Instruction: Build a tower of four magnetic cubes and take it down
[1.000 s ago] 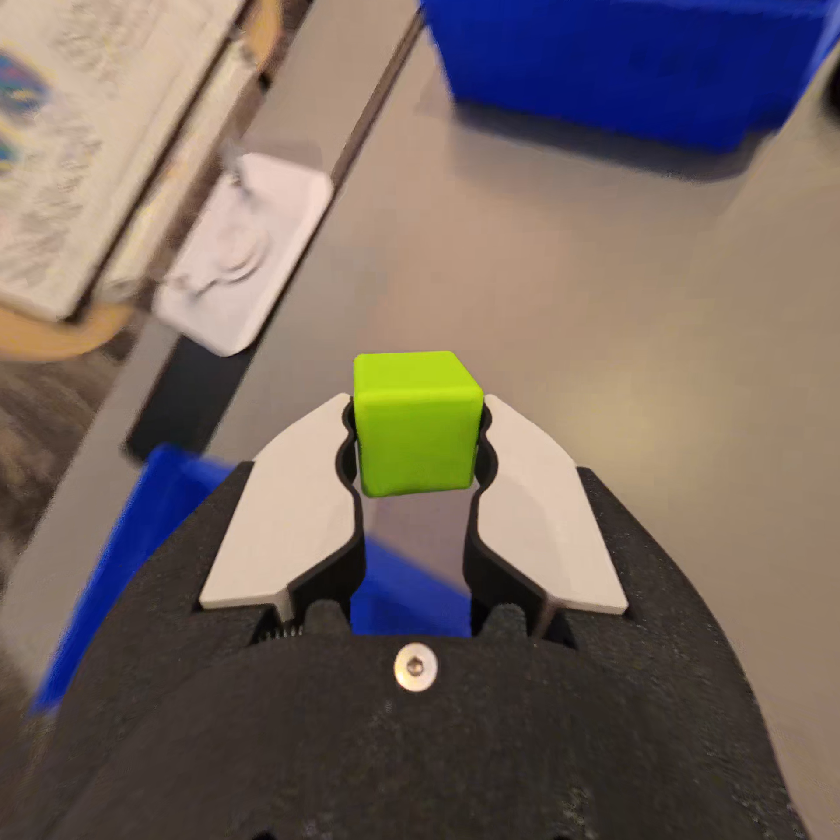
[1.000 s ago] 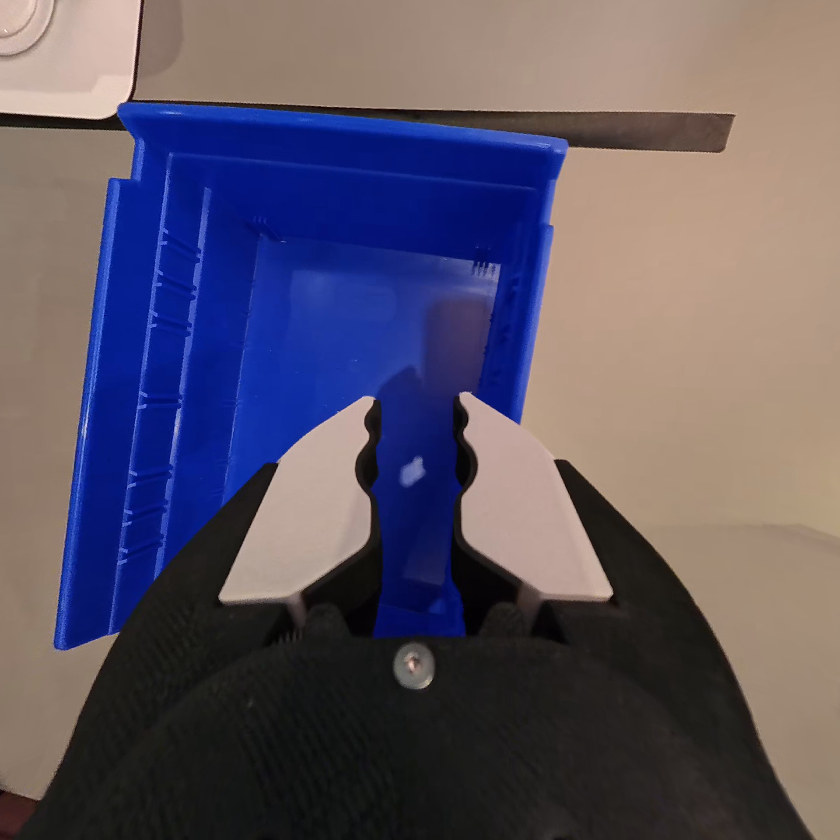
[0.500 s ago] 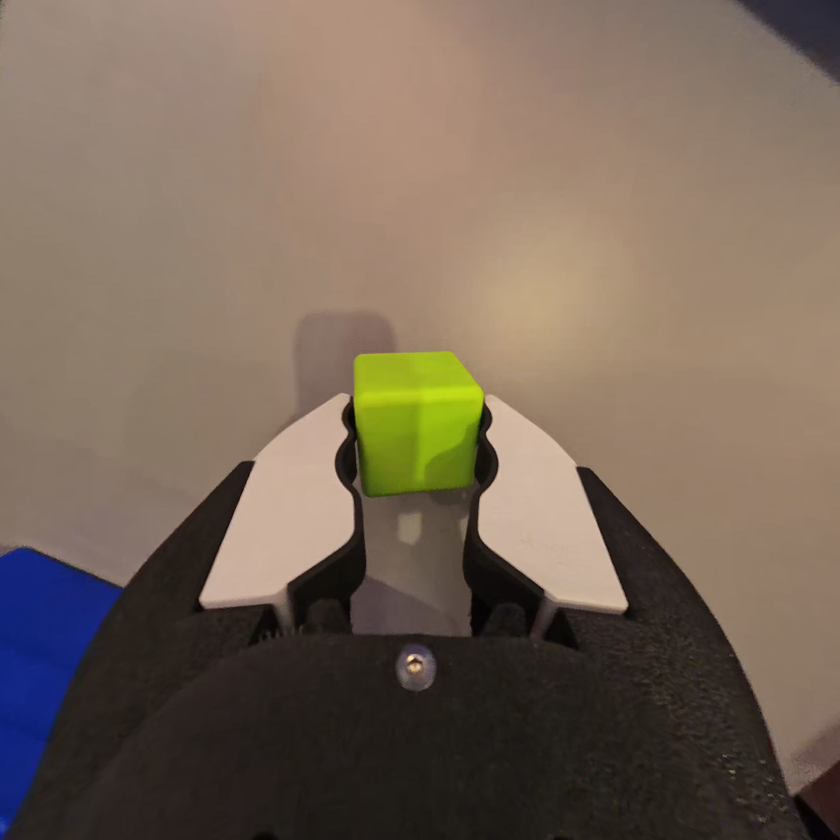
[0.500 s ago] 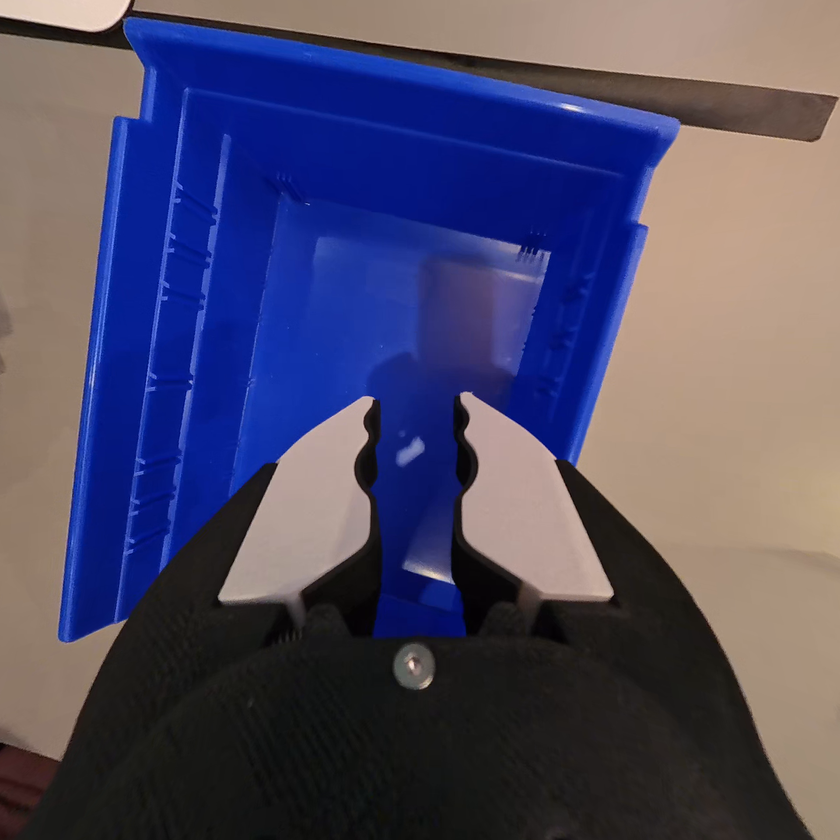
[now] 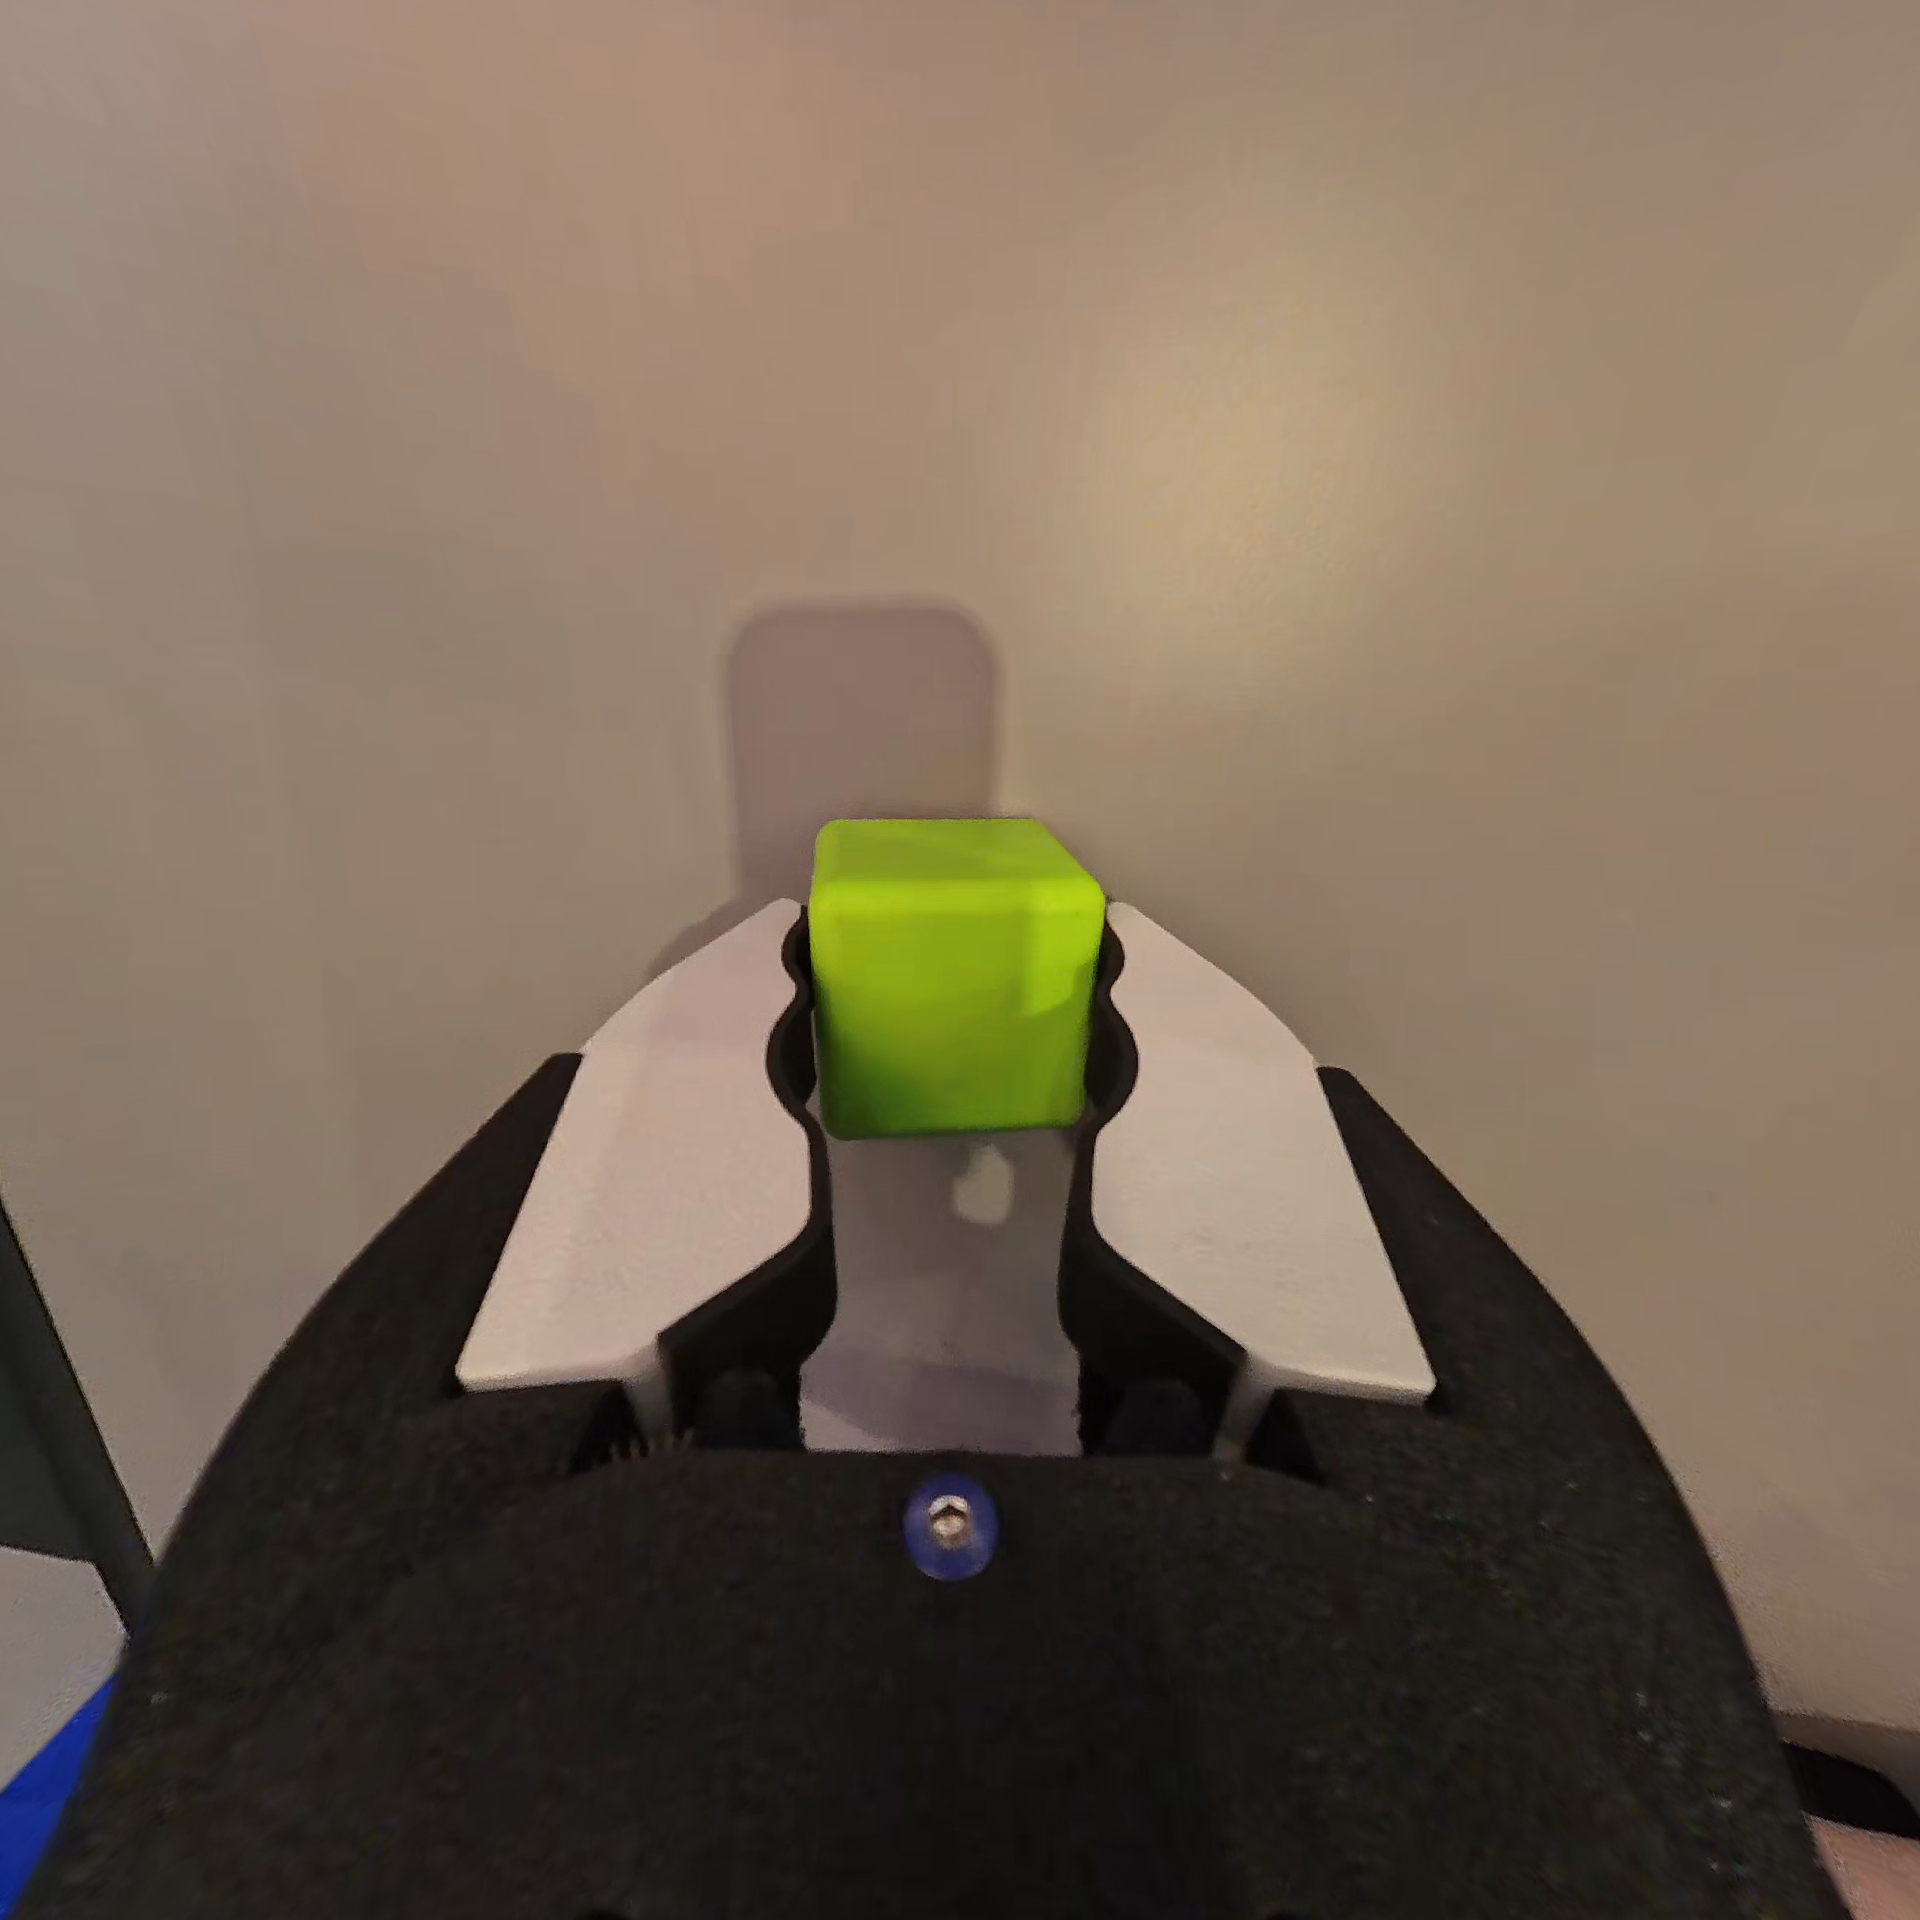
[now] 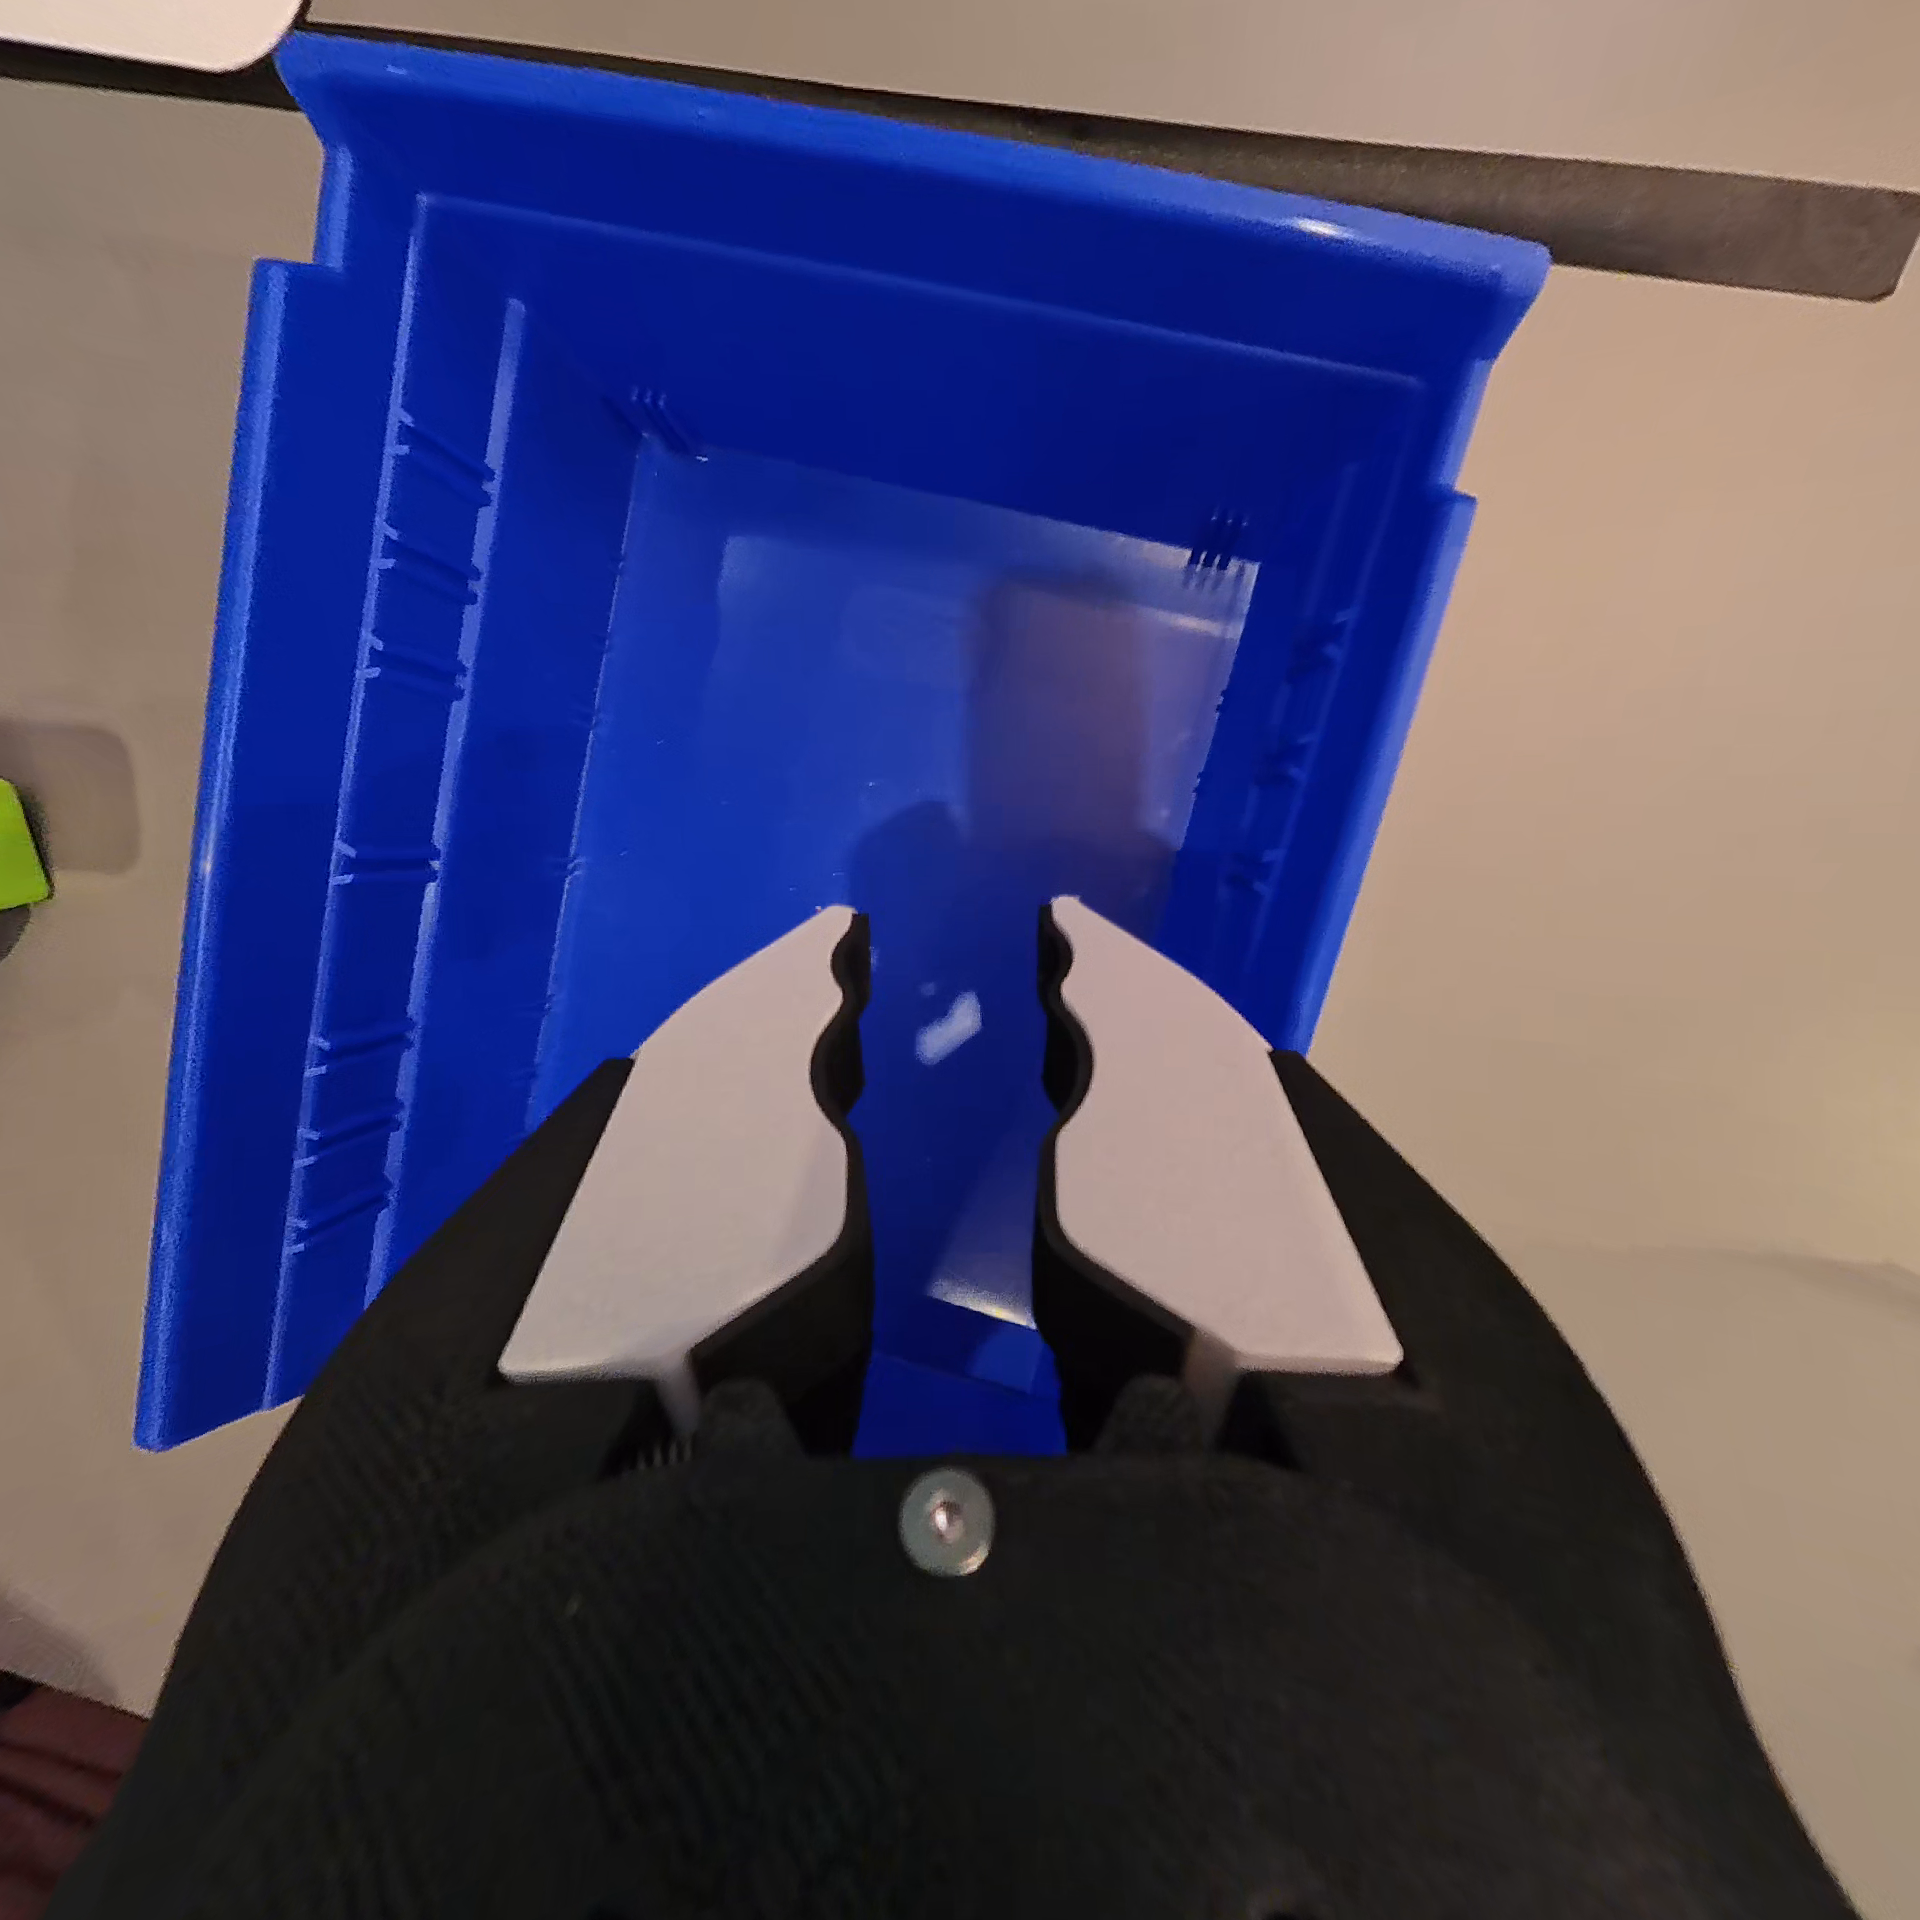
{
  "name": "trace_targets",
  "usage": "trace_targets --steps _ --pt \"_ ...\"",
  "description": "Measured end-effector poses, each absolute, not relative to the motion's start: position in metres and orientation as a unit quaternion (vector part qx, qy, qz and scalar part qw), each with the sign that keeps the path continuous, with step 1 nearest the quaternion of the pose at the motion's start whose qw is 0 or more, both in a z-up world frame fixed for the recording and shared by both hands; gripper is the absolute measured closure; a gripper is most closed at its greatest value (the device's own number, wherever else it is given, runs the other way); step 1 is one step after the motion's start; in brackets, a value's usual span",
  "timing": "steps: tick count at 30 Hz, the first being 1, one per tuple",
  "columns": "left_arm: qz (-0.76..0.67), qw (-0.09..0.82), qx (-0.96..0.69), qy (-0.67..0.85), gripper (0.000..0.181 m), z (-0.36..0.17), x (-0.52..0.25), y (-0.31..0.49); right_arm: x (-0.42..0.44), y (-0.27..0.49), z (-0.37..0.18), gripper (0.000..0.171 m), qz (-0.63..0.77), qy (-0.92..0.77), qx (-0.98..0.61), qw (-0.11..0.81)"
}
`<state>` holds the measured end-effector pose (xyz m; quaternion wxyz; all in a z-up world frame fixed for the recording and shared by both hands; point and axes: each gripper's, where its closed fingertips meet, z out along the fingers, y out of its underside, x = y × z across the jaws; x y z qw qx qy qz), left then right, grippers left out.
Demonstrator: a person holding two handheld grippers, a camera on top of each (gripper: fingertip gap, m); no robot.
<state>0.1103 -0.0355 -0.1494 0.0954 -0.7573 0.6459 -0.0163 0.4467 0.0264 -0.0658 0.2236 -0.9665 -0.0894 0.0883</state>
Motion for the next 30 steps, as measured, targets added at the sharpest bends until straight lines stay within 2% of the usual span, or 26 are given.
trace_targets --steps 8,11,14,18,21,23,25,27,30 --pt "-0.023 0.141 -0.76 0.635 0.121 -0.136 0.112 -0.031 0.447 0.026 -0.069 0.138 0.09 -0.089 -0.967 0.221" --pt "-0.057 0.215 -0.75 0.623 0.127 -0.097 0.115 -0.034 0.446 0.026 -0.063 0.138 0.091 -0.092 -0.963 0.235" --pt "-0.093 0.348 -0.722 0.59 0.123 -0.024 0.111 -0.038 0.445 0.031 -0.048 0.138 0.09 -0.096 -0.953 0.272" --pt "-0.133 0.517 -0.688 0.492 0.128 0.078 0.067 -0.043 0.445 0.044 0.002 0.139 0.078 -0.11 -0.907 0.399" --pt "-0.11 0.606 -0.664 0.424 0.123 0.117 0.018 -0.046 0.436 0.045 0.054 0.139 0.08 -0.135 -0.841 0.517" --pt "-0.06 0.66 -0.646 0.378 0.122 0.134 -0.017 -0.043 0.431 0.041 0.086 0.13 0.073 -0.152 -0.788 0.592" --pt "-0.017 0.678 -0.648 0.348 0.122 0.139 -0.045 -0.039 0.421 0.032 0.111 0.11 0.081 -0.176 -0.726 0.66" --pt "-0.013 0.675 -0.671 0.306 0.119 0.14 -0.068 -0.033 0.411 0.022 0.129 0.105 0.094 -0.19 -0.667 0.714" --pt "-0.032 0.695 -0.666 0.267 0.129 0.148 -0.089 -0.032 0.399 0.013 0.14 0.104 0.131 -0.202 -0.622 0.745"
